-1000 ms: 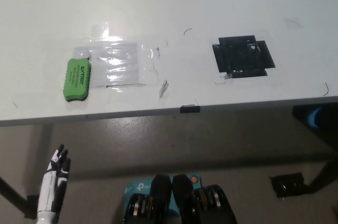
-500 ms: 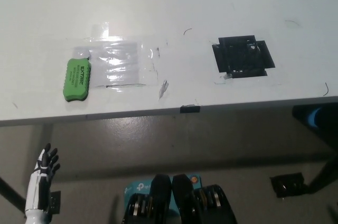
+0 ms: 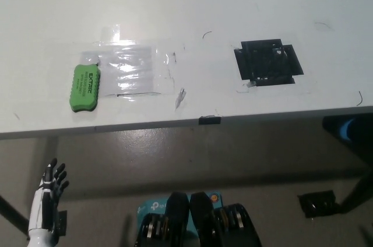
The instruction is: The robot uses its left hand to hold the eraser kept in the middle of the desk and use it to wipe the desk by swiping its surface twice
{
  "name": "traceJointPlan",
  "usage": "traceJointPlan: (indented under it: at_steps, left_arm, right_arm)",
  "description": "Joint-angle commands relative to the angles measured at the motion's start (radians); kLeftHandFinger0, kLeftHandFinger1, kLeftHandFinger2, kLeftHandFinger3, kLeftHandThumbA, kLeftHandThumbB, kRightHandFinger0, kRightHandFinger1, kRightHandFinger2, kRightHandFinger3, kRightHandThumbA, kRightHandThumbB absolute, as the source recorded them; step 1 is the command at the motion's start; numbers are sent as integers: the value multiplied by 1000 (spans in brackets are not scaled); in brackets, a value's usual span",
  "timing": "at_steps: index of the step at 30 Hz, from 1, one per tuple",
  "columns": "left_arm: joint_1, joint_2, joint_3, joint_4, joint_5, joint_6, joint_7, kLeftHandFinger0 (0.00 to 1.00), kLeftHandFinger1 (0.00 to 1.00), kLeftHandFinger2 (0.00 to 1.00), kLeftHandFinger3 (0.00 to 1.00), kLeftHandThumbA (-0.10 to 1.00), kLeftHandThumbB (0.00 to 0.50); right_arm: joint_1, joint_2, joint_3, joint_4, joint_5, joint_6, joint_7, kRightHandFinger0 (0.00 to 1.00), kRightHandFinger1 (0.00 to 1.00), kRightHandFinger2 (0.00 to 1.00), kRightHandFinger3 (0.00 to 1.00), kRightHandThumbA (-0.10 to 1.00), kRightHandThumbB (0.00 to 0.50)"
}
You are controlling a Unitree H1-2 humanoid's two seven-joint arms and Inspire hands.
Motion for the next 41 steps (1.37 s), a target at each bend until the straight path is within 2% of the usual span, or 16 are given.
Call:
traceJointPlan:
  at_steps: [1, 2, 3, 7, 8, 9, 10, 14, 17, 23, 26, 28, 33, 35, 38, 41]
  left_arm:
    - [-19, 6, 8, -37, -17, 11, -2, 1000, 1000, 1000, 1000, 1000, 269]
    - [-19, 6, 8, -38, -17, 12, -1, 1000, 1000, 1000, 1000, 1000, 269]
    - [-15, 3, 7, -46, -14, 16, 0, 1000, 1000, 1000, 1000, 1000, 262]
    - [-15, 2, 8, -44, -17, 21, 1, 1000, 1000, 1000, 1000, 1000, 260]
    - [-14, 5, 7, -43, -17, 18, -3, 1000, 1000, 1000, 1000, 1000, 266]
    - [-15, 5, 9, -40, -20, 20, -3, 1000, 1000, 1000, 1000, 1000, 267]
    - [-19, 4, 8, -41, -18, 29, 0, 1000, 1000, 1000, 1000, 1000, 272]
    - [-22, 3, 11, -34, -20, 29, 2, 1000, 1000, 1000, 1000, 1000, 263]
    - [-16, 0, 7, -30, -17, 26, 0, 1000, 1000, 1000, 1000, 1000, 248]
    - [-16, 1, 3, -35, -9, 34, 1, 1000, 1000, 1000, 1000, 1000, 285]
    - [-14, -2, 8, -42, -18, 43, 2, 1000, 1000, 1000, 1000, 1000, 271]
    - [-19, -2, 12, -34, -29, 36, -3, 1000, 1000, 1000, 1000, 1000, 298]
    - [-28, -5, 19, -36, -41, 52, -1, 1000, 1000, 1000, 1000, 1000, 327]
    - [-29, -5, 18, -34, -39, 51, 1, 1000, 1000, 1000, 1000, 1000, 322]
    - [-25, -8, 15, -32, -42, 57, -2, 1000, 1000, 1000, 1000, 1000, 294]
    - [-22, -9, 14, -38, -39, 63, 1, 1000, 1000, 1000, 1000, 1000, 288]
  right_arm:
    - [-18, -25, 4, -26, 12, 14, 21, 1000, 1000, 1000, 1000, 1000, 349]
    - [-18, -25, 4, -27, 12, 15, 21, 1000, 1000, 1000, 1000, 1000, 350]
    - [-13, -26, 3, -33, 11, 30, 18, 1000, 1000, 1000, 1000, 1000, 377]
    - [-14, -26, 3, -30, 9, 29, 18, 1000, 1000, 1000, 1000, 1000, 355]
    - [-11, -26, 6, -36, 9, 30, 23, 1000, 1000, 1000, 1000, 1000, 320]
    - [-12, -26, 6, -33, 12, 31, 23, 1000, 1000, 1000, 1000, 1000, 322]
    - [-15, -26, 4, -32, 15, 33, 22, 1000, 1000, 1000, 1000, 1000, 298]
    - [-16, -27, 5, -27, 7, 24, 19, 1000, 1000, 1000, 1000, 1000, 320]
    - [0, -25, 1, -40, 9, 39, 17, 1000, 1000, 1000, 1000, 1000, 310]
    - [2, -23, -3, -34, 10, 35, 13, 1000, 1000, 1000, 1000, 1000, 311]
    - [-1, -21, -2, -32, 13, 32, 15, 1000, 1000, 1000, 1000, 1000, 293]
    - [-3, -15, -6, -35, 14, 29, 7, 1000, 1000, 1000, 1000, 1000, 307]
    - [-8, -13, -8, -27, 18, 18, 8, 1000, 1000, 1000, 1000, 1000, 304]
    - [-11, -9, -10, -23, 15, 14, 1, 1000, 1000, 1000, 1000, 1000, 319]
    - [-3, -14, -10, -24, 9, 14, 2, 1000, 1000, 1000, 1000, 1000, 280]
    - [1, -14, -10, -25, 12, 11, 6, 1000, 1000, 1000, 1000, 1000, 271]
